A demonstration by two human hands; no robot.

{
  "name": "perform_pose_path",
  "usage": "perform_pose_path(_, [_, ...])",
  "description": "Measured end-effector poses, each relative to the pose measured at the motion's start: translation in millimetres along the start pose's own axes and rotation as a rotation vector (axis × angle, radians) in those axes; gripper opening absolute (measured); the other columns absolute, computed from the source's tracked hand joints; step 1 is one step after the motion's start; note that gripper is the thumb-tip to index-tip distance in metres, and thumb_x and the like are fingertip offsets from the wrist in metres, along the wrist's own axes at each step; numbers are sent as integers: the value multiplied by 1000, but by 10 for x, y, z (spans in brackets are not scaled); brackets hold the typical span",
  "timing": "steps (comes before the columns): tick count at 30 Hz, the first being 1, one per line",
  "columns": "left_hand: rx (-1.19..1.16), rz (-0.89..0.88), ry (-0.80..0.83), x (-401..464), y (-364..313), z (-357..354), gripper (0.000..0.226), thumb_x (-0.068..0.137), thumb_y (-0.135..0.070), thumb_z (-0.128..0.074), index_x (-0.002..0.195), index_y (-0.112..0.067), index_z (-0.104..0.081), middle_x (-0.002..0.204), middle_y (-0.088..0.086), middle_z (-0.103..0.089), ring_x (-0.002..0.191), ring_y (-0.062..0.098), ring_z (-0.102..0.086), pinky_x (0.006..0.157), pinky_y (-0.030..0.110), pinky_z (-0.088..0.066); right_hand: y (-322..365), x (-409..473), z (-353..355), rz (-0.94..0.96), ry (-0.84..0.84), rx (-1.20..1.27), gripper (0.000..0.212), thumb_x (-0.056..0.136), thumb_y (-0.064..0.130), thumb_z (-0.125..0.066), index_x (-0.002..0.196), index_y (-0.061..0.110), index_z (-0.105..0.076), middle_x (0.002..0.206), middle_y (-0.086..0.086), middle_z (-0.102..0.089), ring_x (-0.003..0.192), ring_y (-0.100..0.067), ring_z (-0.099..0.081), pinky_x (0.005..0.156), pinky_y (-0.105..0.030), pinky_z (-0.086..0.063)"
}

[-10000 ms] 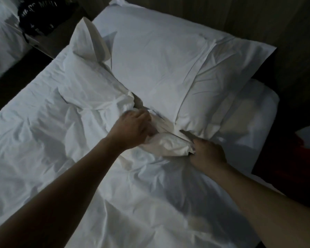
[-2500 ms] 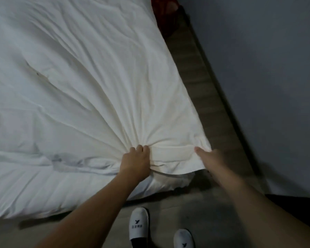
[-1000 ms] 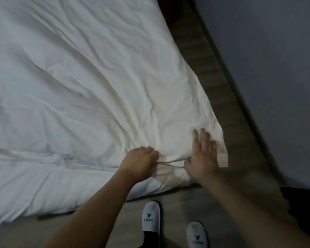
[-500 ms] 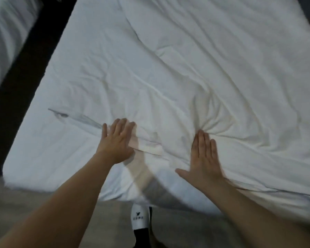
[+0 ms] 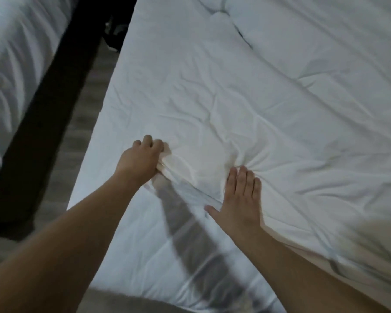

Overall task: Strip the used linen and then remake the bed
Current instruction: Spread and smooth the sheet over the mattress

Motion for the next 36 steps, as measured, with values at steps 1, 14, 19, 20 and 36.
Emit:
perform_pose_path(1, [-75,-9,-2,13,41,9,31,82,-15,-61,111,-13,-50,103,9,-49,83,33,-56,60,38,-43,-2,-19,-2,7,-10,-14,116,69,73,-61,148,-5,-27,149,-30,-28,137,-46,-28,117,-56,-14])
perform_pose_path(14, [-145,-354,-156,-347,402,-497,93,57,-51,-72,139,-19,-42,138,18,-40,123,40,-41,88,56,-49,750,-78,-157,-1,-110,-10,107,76,76,-45,151,2,-25,154,-29,-22,144,-43,-19,115,-62,-11])
perform_pose_path(19, [133,-650,58,-125,294,-698,102,80,-53,-57,155,-23,5,162,14,8,148,41,0,105,58,-36,1001,79,-242,-126,-65,-96,115,64,78,-47,147,1,-28,149,-33,-26,140,-49,-23,115,-64,-9])
perform_pose_path(20, [156,-671,82,-63,268,-708,93,86,-41,-56,154,-20,4,161,14,5,147,42,-5,98,52,-45,1052,96,-235,-129,-71,-113,110,63,72,-53,144,1,-34,145,-33,-32,136,-50,-29,114,-64,-14])
perform_pose_path(36, [44,-583,46,-165,223,68,22,91,-37,-61,85,-16,-57,87,5,-59,80,26,-54,68,32,-40,1232,266,230,-334,62,-146,33,89,18,-51,123,20,-51,119,-6,-53,110,-27,-50,84,-33,-41])
Point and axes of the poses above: each hand's wrist, its own x-axis towards the middle knuckle, its own z-axis out of the back of the hand, y = z × x, the point moved 7 cm from there along x, towards the middle knuckle
